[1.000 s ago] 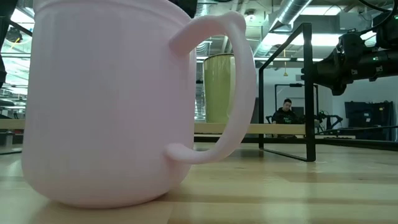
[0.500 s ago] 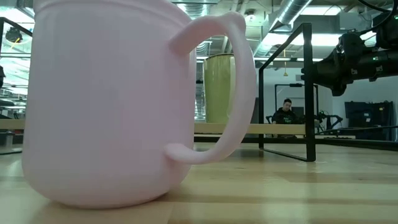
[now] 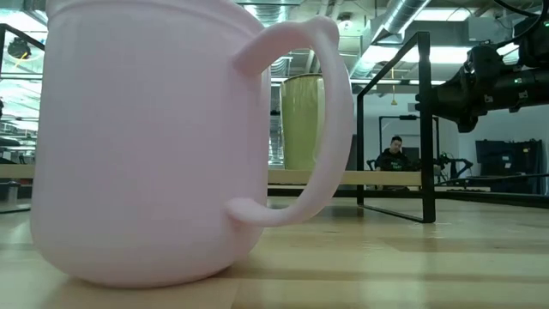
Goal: Stack small to large cups/mugs on shelf
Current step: Put the pink mug on the shelf
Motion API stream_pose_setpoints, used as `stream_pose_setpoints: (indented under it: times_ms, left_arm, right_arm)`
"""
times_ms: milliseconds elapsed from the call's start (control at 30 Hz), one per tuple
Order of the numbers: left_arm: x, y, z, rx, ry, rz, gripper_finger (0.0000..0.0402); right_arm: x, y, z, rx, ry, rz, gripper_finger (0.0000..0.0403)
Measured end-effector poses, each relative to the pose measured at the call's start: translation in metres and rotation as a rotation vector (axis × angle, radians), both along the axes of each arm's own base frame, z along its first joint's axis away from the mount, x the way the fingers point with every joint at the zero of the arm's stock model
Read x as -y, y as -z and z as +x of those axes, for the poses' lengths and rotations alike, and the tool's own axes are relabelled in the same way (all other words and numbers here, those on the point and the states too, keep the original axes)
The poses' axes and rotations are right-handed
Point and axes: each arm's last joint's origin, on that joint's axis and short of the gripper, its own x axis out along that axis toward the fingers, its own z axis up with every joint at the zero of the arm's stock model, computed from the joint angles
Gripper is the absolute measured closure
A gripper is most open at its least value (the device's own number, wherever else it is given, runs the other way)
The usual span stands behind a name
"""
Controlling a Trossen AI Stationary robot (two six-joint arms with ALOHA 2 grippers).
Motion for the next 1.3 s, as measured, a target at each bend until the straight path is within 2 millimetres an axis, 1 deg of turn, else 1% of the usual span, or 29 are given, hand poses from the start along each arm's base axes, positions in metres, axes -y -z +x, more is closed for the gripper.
stream_pose_setpoints:
  times_ms: [233, 467, 567, 667, 800, 900, 1000, 1133, 1300]
  left_arm:
    - [0.003, 0.038, -0.026, 0.05, 0.026, -0.017, 0.0228]
    - [0.002, 0.061, -0.045, 0.118, 0.017, -0.033, 0.0228]
    - [0.002, 0.068, -0.052, 0.141, 0.017, -0.038, 0.0228]
    - [0.003, 0.069, -0.06, 0.177, 0.047, -0.066, 0.0228]
    - [0.007, 0.066, -0.063, 0.225, 0.213, -0.14, 0.0228]
    - [0.011, 0.062, -0.058, 0.25, 0.35, -0.161, 0.0228]
    - [0.016, 0.059, -0.046, 0.233, 0.507, -0.179, 0.0228]
    - [0.023, 0.062, -0.023, 0.163, 0.68, -0.233, 0.0228]
    - [0.037, 0.064, 0.01, 0.11, 0.783, -0.294, 0.0228]
  right_arm:
    - [0.0, 0.0, 0.0, 0.0, 0.0, -0.001, 0.0225]
    - [0.0, 0.0, 0.0, 0.0, 0.0, -0.001, 0.0225]
    - [0.0, 0.0, 0.0, -0.001, 0.0, 0.0, 0.0225]
    - [0.0, 0.0, 0.0, 0.0, 0.0, -0.001, 0.0225]
    - [0.0, 0.0, 0.0, 0.0, 0.0, -0.001, 0.0225]
    - [0.0, 0.0, 0.0, -0.002, 0.0, -0.005, 0.0225]
    - [0.0, 0.0, 0.0, -0.004, 0.0, -0.008, 0.0225]
    - [0.0, 0.0, 0.0, -0.004, 0.0, -0.009, 0.0225]
    - [0.0, 0.0, 0.0, -0.004, 0.0, -0.01, 0.0225]
